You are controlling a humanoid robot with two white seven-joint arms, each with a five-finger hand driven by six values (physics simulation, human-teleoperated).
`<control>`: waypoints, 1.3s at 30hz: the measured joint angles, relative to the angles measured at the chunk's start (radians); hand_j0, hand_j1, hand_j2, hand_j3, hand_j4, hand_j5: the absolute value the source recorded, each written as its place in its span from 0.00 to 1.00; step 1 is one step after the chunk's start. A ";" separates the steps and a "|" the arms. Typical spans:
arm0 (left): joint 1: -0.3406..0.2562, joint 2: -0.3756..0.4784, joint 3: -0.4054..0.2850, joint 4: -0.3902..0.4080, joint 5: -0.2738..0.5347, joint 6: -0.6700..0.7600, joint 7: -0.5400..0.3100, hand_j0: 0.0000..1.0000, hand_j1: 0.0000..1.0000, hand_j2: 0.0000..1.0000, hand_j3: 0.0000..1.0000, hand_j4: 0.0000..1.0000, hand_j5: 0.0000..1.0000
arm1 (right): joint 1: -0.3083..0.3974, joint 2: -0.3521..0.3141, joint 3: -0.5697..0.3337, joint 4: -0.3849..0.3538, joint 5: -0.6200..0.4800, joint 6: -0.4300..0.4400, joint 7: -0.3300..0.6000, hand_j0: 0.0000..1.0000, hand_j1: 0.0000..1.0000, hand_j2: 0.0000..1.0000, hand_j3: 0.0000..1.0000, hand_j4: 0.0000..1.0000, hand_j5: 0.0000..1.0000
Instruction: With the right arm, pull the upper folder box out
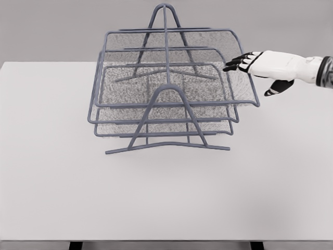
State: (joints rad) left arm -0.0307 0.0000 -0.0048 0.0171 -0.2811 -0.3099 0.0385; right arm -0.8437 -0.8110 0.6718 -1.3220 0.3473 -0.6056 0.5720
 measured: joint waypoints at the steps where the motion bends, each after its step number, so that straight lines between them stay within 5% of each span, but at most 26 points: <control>1: 0.000 0.000 0.000 0.000 0.000 0.000 0.000 1.00 1.00 1.00 1.00 1.00 1.00 | 0.000 -0.004 0.000 0.000 -0.001 0.000 0.000 1.00 1.00 1.00 1.00 1.00 1.00; 39: 0.000 0.000 0.000 0.000 0.000 0.000 0.000 1.00 1.00 1.00 1.00 1.00 1.00 | -0.012 -0.151 -0.008 0.006 0.035 -0.006 -0.006 1.00 1.00 1.00 1.00 1.00 1.00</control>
State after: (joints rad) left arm -0.0307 0.0000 -0.0049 0.0172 -0.2811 -0.3099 0.0385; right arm -0.8560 -0.9618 0.6643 -1.3158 0.3820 -0.6115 0.5663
